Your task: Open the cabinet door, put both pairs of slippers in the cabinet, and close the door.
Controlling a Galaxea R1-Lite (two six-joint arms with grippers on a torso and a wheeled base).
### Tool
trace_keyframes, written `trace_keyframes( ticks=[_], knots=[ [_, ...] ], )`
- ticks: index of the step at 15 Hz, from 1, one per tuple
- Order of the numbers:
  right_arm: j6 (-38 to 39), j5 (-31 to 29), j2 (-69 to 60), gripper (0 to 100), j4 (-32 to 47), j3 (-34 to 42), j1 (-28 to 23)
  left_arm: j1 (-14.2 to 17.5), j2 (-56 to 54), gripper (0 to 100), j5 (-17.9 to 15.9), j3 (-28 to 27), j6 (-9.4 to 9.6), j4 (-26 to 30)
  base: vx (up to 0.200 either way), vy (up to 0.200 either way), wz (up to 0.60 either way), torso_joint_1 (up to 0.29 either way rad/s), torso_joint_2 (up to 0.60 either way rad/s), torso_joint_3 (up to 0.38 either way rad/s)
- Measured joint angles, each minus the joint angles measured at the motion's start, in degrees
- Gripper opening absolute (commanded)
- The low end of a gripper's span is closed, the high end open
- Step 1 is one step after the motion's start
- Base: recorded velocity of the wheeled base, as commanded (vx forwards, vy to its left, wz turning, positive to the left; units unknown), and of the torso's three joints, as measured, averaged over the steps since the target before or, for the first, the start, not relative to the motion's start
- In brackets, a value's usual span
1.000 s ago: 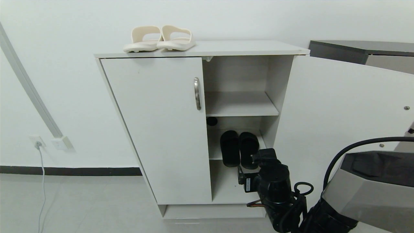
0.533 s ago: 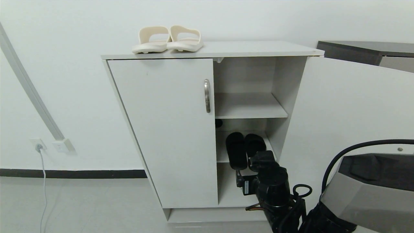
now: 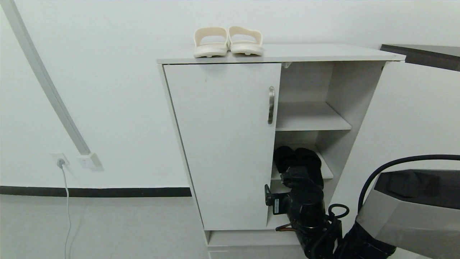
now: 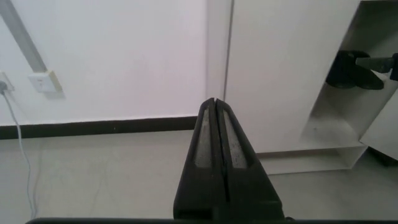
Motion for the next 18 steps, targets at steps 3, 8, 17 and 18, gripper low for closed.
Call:
trace_keyframes(
  ticks=[3,8,17,18],
  knots=[
    [-0.8,0.8,0.1,100,-1.2,0.8,-0.2,0.0,0.0,0,0.0,0.0,-0.01,0.0,0.0,0.2,0.0,0.002,0.0,0.007],
    [-0.8,2.1,0.1,100,-1.5,1.6,-0.2,0.0,0.0,0,0.0,0.0,-0.01,0.0,0.0,0.2,0.0,0.0,0.0,0.0],
    [-1.5,2.1,0.2,100,-2.8,2.0,-0.3,0.0,0.0,0,0.0,0.0,0.0,0.0,0.0,0.0,0.0,0.0,0.0,0.0],
    [-1.6,2.2,0.4,100,-2.9,2.0,-0.1,0.0,0.0,0,0.0,0.0,0.0,0.0,0.0,0.0,0.0,0.0,0.0,0.0]
  ],
)
